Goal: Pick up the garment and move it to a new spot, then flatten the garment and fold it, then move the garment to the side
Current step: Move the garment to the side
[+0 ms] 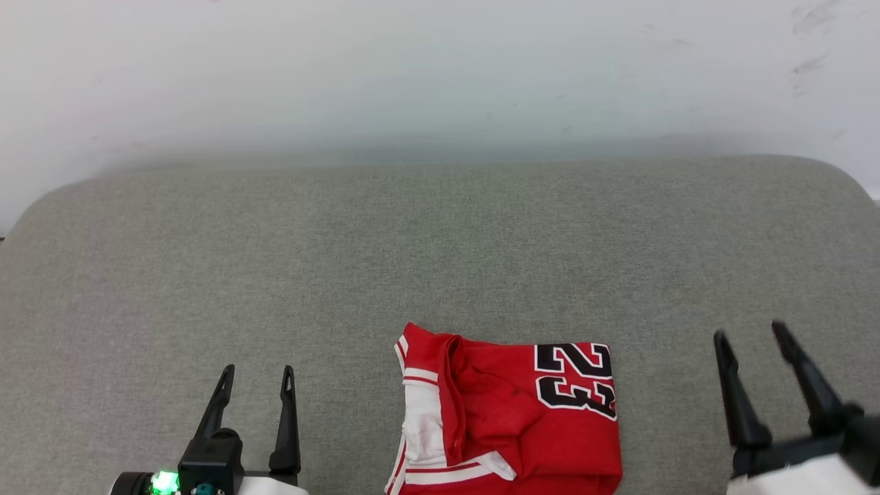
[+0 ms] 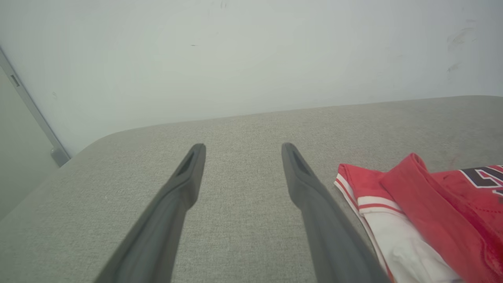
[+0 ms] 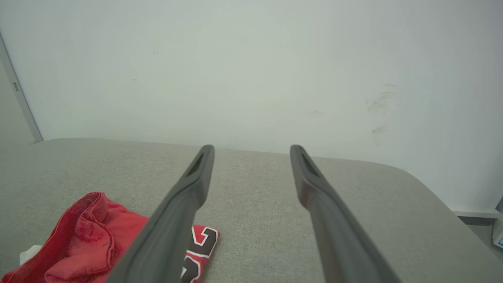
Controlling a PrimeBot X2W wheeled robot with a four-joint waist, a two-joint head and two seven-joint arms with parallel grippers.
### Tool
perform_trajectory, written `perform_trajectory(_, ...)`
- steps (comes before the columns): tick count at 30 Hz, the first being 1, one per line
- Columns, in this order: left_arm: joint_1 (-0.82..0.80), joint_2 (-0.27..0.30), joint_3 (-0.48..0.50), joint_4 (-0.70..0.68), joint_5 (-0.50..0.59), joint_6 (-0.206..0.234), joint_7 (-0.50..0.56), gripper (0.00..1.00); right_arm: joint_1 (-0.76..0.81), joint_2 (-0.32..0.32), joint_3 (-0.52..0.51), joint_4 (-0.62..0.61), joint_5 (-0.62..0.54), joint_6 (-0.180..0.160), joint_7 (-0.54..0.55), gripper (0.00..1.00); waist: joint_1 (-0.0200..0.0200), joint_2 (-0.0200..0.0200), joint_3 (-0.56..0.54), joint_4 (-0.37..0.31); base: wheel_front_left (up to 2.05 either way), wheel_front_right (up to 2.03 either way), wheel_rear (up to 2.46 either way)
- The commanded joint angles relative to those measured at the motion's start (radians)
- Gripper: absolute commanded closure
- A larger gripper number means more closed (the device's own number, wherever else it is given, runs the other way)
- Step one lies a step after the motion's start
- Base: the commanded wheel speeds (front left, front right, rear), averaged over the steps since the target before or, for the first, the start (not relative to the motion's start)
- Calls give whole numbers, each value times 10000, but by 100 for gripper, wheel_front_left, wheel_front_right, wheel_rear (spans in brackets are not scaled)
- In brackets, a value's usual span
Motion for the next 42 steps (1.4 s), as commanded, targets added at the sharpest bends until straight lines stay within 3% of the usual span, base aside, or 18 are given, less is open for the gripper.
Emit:
perform_trajectory(1,54,-3,-30,-46,-3,14,-22,0,-511,-261,36,-55,41,-8,164,0,1,0,67,42,0,0,0)
perform_trajectory(6,-187,-45,-111,-60,27,-11,-22,0,-2049,-1238,408,-153,648,-8,1410,0,1,0,322,208,0,0,0)
perform_trajectory(16,-568,-116,-239,-21,70,20,-22,0,-4571,-3403,2949,538,3760,-8,6817,0,1,0,890,545,0,0,0)
perform_trajectory(24,-878,-207,-399,-32,77,46,-22,0,-4814,-3944,3904,1104,5949,-8,10049,0,1,0,1328,794,0,0,0)
perform_trajectory(29,-1147,-260,-535,-34,97,77,-22,0,-4779,-3923,4149,1432,6509,-8,10759,0,1,0,1724,1012,0,0,0)
perform_trajectory(37,-1374,-291,-595,-14,33,136,-22,0,-4643,-3582,4709,2189,6705,-8,10708,0,1,0,2217,1213,0,0,0)
perform_trajectory(42,-1510,-303,-606,21,42,117,-22,0,-4237,-3265,5582,2965,6776,-7,10592,0,1,0,2419,1261,0,0,0)
